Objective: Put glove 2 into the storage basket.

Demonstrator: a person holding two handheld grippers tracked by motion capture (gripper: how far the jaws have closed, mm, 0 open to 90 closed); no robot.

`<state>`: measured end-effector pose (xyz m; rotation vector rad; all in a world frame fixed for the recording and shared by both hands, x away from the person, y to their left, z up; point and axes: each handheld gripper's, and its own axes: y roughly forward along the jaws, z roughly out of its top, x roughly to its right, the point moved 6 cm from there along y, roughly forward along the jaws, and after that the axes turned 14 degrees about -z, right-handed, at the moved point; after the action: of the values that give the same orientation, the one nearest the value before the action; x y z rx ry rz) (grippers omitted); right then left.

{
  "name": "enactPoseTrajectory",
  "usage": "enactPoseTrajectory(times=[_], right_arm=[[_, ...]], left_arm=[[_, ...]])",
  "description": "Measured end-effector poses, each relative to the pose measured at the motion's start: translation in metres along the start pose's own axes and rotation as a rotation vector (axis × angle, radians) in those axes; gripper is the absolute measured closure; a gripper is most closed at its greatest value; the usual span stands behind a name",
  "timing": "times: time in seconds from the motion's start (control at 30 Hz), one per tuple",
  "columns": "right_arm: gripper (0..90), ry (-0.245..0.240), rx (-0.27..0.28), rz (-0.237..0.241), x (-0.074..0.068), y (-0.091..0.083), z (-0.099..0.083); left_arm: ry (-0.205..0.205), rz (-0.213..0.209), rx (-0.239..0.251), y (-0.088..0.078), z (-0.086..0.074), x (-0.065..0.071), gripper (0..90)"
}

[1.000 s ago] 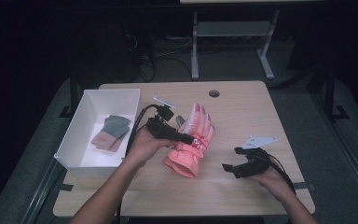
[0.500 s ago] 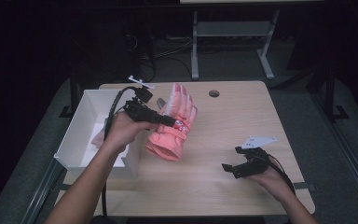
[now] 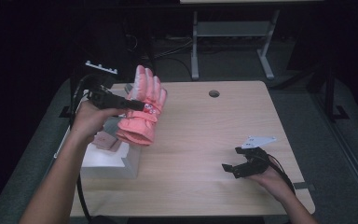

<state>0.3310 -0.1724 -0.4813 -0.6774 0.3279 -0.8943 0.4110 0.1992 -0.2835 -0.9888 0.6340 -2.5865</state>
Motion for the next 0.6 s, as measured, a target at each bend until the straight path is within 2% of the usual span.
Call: enactPoseTrajectory(times=[0.1,0.3,0.5,0.6], right_arm=[[9.7,-0.003,-0.006,-0.001,0.0,0.001,0.0],[9.7,-0.002,-0.008,0.0,0.0,0.001,-0.001],[9.7,-0.002,-0.008,-0.002,0.0,0.002,-0.001],[9.7,0.003,-0.01,-0.001,-0.001,0.002,0.0]], left_arm=[[-0.007,0.027,0.024,-0.018,-0.002,-0.007,60.8],[-0.056,0.09,0.066,-0.048,-0.014,-0.027,60.8],[-0.101,0.15,0.055,-0.058,-0.028,-0.052,60.8],[-0.13,0.161,0.052,-0.058,-0.036,-0.065,60.8]])
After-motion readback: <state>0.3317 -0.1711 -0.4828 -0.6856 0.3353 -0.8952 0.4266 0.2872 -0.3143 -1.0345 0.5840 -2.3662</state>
